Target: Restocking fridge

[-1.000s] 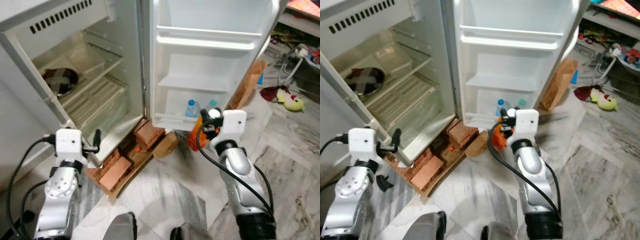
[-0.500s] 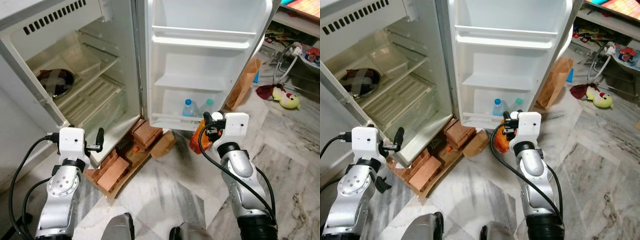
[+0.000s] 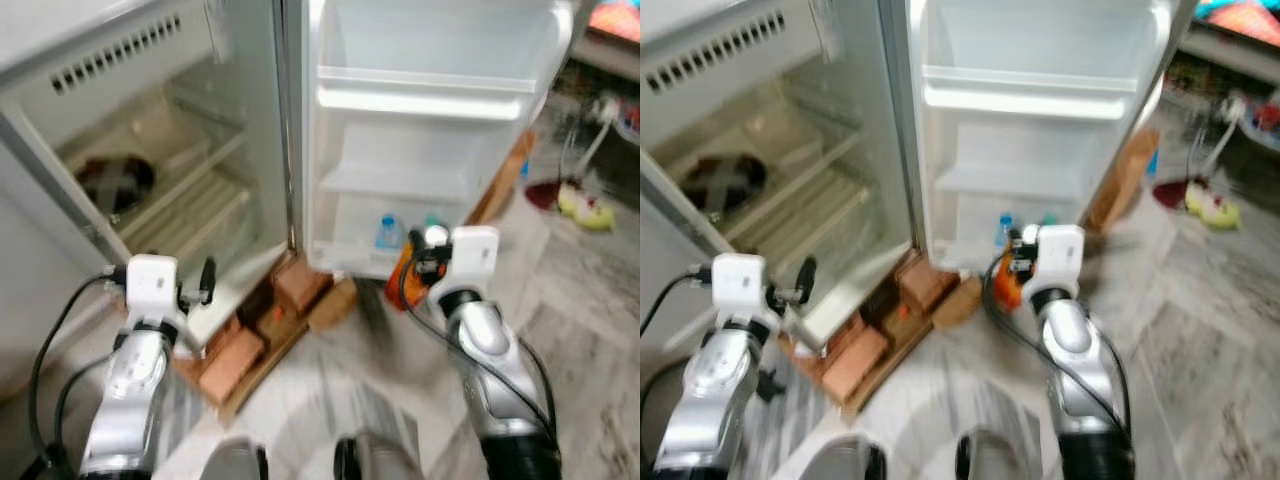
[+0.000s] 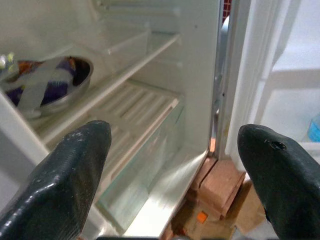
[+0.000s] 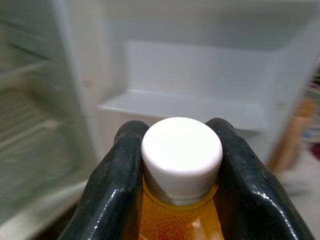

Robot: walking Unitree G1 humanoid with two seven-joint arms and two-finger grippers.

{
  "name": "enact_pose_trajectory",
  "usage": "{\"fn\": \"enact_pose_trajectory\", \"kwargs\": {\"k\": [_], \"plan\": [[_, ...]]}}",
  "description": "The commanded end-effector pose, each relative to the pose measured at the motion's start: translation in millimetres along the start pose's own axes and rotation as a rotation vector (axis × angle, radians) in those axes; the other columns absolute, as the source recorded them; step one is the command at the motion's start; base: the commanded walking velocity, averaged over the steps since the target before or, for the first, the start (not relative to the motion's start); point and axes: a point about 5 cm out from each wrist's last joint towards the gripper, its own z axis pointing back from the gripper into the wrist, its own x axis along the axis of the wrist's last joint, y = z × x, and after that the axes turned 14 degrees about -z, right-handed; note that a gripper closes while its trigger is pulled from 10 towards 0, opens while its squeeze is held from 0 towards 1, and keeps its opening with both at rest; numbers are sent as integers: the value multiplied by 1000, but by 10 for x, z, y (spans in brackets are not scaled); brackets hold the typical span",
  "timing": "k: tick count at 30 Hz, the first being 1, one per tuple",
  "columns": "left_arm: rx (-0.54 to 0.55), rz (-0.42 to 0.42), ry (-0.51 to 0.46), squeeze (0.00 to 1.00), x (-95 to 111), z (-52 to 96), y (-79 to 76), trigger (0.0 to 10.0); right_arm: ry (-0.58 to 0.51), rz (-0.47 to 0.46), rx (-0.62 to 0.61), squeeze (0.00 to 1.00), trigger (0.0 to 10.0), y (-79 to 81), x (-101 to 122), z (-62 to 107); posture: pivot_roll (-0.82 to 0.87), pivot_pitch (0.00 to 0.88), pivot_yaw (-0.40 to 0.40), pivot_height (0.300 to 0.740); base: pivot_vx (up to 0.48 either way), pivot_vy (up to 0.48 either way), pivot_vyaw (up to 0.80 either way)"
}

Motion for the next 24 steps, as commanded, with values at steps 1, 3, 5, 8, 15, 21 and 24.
{"fn": "enact_pose_trajectory", "kwargs": {"k": [1,3,5,8,15,21,24], "plan": [[17,-16,6,0,-17,5,85,10000,-34,-10,31,0,10000,94,70,-31,48,133,-60,740,319,251,0],[17,-17,6,0,-17,5,85,10000,-34,-10,30,0,10000,94,70,-32,48,133,-60,740,322,251,0],[18,-17,5,0,-18,-1,84,10000,-34,-9,31,0,10000,95,71,-38,48,131,-62,740,321,251,0],[18,-17,5,0,-19,-7,78,10000,-37,-7,30,0,10000,94,76,-44,48,129,-64,740,319,249,0],[15,-20,2,0,-9,-27,51,10000,-51,-1,29,0,10000,95,106,-73,47,125,-65,740,234,72,0],[18,-8,-13,0,8,-26,47,10000,-54,7,23,0,10000,93,108,-79,49,125,-65,740,0,0,0],[14,-11,-20,0,22,-28,41,10000,-52,14,19,0,10000,94,104,-89,50,124,-68,740,0,0,0]]}}
